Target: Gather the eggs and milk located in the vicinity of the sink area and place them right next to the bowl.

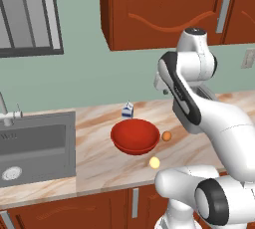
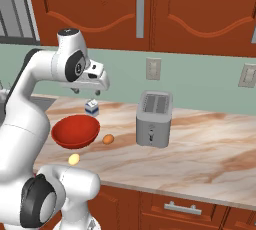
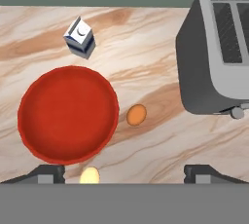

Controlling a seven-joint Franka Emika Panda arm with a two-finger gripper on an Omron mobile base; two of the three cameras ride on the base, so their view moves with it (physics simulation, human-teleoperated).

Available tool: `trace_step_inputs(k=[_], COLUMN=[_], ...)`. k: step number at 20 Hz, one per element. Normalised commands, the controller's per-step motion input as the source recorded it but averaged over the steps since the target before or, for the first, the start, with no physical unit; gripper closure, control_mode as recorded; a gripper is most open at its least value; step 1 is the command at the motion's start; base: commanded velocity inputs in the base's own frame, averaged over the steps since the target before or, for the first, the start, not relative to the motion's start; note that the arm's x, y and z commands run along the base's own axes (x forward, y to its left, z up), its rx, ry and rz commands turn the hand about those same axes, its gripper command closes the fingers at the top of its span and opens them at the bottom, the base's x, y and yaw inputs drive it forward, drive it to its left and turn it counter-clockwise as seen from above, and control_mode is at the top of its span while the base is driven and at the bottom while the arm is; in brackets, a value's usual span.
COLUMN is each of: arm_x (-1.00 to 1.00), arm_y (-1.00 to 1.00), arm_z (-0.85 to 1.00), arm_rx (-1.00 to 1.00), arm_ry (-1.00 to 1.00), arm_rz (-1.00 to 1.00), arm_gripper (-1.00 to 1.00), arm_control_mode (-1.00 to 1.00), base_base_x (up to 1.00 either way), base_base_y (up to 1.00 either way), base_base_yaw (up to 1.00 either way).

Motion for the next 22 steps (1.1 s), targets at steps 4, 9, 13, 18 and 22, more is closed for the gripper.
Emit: trace_step_inputs(k=[4, 9, 13, 18, 22], arm_x=[0.00, 0.01, 0.00, 0.00, 0.00], arm_y=[0.00, 0.00, -0.05, -0.04, 0.00], arm_z=[-0.04, -0.06, -0.17, -0.18, -0.09], arm_rx=[0.00, 0.00, 0.00, 0.00, 0.02], arm_ry=[0.00, 0.02, 0.06, 0.07, 0.04], arm_rz=[-0.13, -0.25, -0.30, -0.28, -0.15], arm_gripper=[-1.00, -1.00, -1.00, -1.00, -1.00], arm_control_mode=[-1.00, -1.00, -1.00, -1.00, -1.00], base_base_x=[0.00, 0.00, 0.00, 0.00, 0.00], base_base_y=[0.00, 0.00, 0.00, 0.00, 0.00], base_base_yaw=[0.00, 0.00, 0.00, 0.00, 0.00])
